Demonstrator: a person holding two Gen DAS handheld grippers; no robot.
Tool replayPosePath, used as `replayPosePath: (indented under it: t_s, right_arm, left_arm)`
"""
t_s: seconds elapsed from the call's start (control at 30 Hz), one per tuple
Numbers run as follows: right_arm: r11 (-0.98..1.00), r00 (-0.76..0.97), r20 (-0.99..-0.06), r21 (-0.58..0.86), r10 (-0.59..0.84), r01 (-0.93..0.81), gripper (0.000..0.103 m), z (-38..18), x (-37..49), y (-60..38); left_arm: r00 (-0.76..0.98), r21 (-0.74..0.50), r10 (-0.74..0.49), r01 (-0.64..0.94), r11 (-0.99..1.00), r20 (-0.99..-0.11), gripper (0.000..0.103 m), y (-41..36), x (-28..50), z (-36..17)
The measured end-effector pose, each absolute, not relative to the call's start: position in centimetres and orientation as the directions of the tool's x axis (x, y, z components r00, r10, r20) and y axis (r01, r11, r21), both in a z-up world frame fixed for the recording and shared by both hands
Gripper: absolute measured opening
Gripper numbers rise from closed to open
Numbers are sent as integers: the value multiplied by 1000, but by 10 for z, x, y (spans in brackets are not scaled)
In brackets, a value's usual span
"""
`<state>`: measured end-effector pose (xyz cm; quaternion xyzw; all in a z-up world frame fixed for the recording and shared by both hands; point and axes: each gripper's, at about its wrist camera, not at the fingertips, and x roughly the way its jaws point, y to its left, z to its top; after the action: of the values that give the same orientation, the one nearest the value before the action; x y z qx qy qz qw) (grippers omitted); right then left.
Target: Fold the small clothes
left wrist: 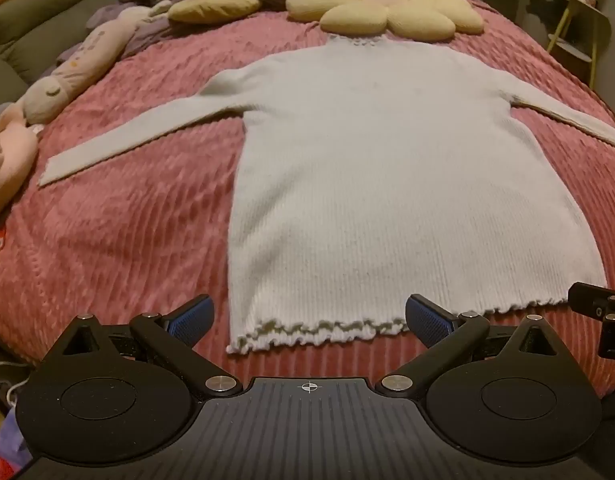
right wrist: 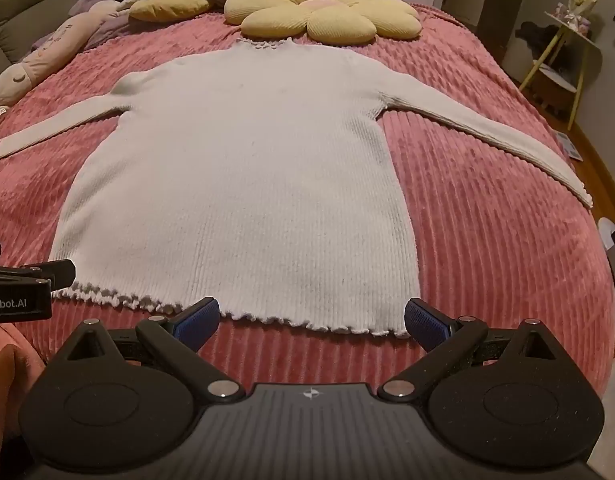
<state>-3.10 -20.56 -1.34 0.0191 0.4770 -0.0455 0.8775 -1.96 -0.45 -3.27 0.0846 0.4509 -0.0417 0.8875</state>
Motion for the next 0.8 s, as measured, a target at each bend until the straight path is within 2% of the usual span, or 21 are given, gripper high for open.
replayPosePath:
  t_s: [0.07, 0.8]
  right_arm:
    - [995, 539, -840, -10, -62, 98, 99, -12, -30, -205]
    - [995, 537, -841, -5, -59, 102, 99, -13, -27, -206]
  left_arm:
    - [560, 98, -7, 156, 983, -828, 103, 0, 4, -15]
    - [548, 96, -6, 157, 983, -837, 103, 0, 7, -17]
